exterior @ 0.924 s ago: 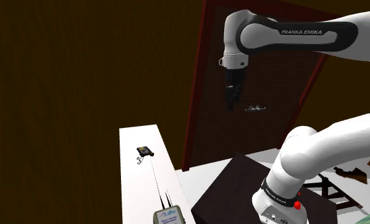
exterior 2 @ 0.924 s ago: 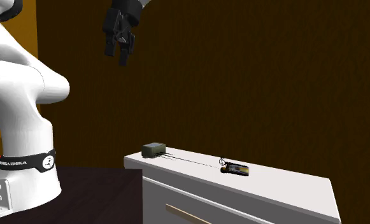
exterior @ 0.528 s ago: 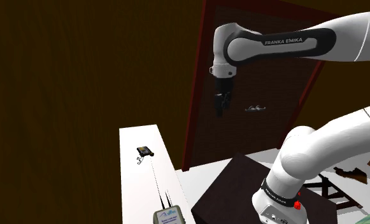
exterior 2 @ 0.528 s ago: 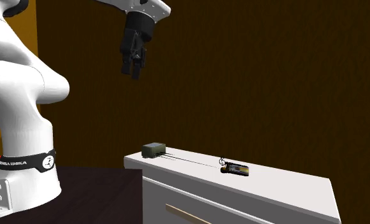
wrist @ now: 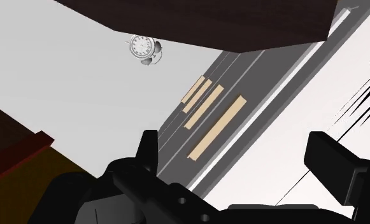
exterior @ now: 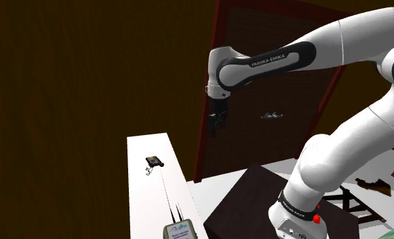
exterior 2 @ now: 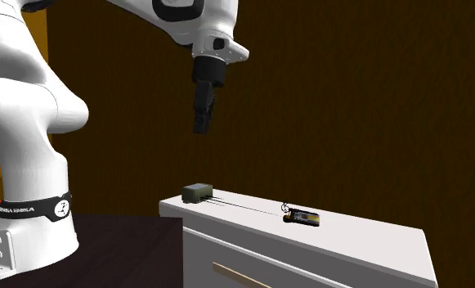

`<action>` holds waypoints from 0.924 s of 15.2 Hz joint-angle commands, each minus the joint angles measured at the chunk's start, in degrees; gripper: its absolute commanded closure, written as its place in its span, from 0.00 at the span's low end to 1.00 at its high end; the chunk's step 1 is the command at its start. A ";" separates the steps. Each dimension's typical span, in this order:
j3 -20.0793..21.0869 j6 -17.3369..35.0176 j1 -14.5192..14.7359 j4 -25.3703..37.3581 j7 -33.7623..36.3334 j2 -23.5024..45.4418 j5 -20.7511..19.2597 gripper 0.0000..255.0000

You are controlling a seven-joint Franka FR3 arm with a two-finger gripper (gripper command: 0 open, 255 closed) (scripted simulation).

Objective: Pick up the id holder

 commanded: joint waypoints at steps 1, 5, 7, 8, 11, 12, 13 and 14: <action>0.60 3.93 0.45 0.74 0.46 3.95 0.64 0.00; 1.55 11.09 1.16 2.74 1.00 11.93 1.49 0.00; 2.00 14.34 1.51 4.22 1.27 16.06 1.78 0.00; 2.22 15.87 1.68 5.08 1.41 18.15 1.89 0.00; 2.83 20.08 2.19 8.11 1.84 24.48 2.07 0.00; 3.02 21.35 2.37 9.27 1.99 26.60 2.07 0.00; 3.19 22.55 2.55 10.50 2.15 28.73 2.05 0.00; 3.35 23.67 2.75 11.80 2.31 30.85 2.01 0.00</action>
